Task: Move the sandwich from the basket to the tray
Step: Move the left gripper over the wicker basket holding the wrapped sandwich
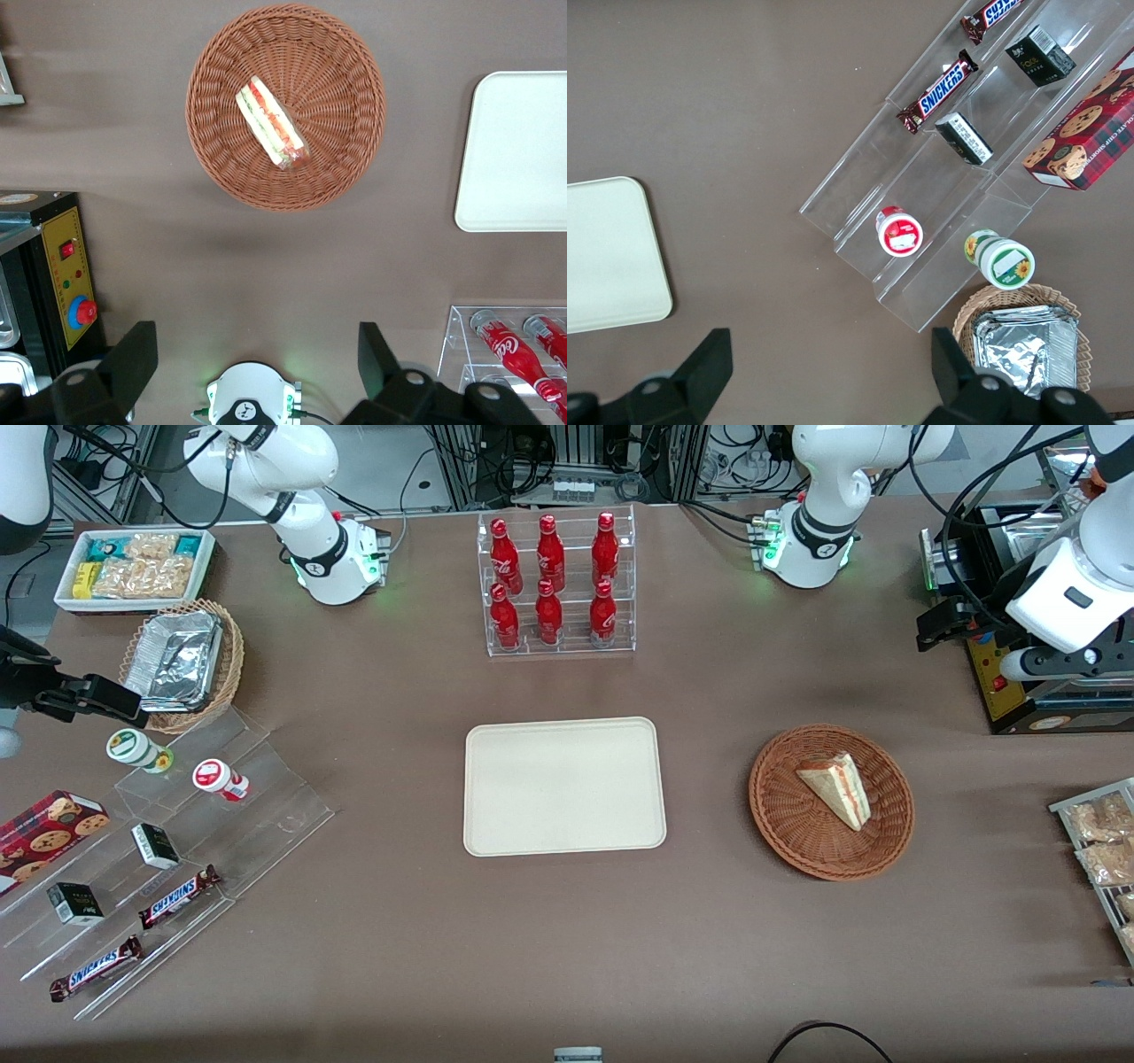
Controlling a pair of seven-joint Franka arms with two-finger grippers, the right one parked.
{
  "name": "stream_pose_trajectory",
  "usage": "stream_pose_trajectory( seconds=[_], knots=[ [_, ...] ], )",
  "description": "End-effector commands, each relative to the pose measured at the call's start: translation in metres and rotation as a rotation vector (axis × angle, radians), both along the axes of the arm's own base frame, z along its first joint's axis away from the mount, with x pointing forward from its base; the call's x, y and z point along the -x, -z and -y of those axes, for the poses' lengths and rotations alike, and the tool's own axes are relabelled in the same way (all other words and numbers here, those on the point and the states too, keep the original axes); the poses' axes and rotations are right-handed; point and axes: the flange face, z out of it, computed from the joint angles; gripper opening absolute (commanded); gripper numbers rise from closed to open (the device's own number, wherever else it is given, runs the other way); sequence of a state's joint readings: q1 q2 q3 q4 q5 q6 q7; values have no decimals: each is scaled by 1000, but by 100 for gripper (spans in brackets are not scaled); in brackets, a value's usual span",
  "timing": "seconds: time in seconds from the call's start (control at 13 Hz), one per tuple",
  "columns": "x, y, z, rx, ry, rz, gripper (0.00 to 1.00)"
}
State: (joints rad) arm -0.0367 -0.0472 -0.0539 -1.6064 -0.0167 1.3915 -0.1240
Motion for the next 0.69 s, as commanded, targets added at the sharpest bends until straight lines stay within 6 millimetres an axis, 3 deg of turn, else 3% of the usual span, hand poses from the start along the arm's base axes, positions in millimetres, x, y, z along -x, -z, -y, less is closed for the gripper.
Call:
stream_pose_trajectory(
  seconds=[0.0,0.23,0.62],
  knots=[
    [5,-9,-1,7,15,20,100],
    [3,12,3,4,21,-19,100],
    [-8,100,7,2,24,-18,100]
  ],
)
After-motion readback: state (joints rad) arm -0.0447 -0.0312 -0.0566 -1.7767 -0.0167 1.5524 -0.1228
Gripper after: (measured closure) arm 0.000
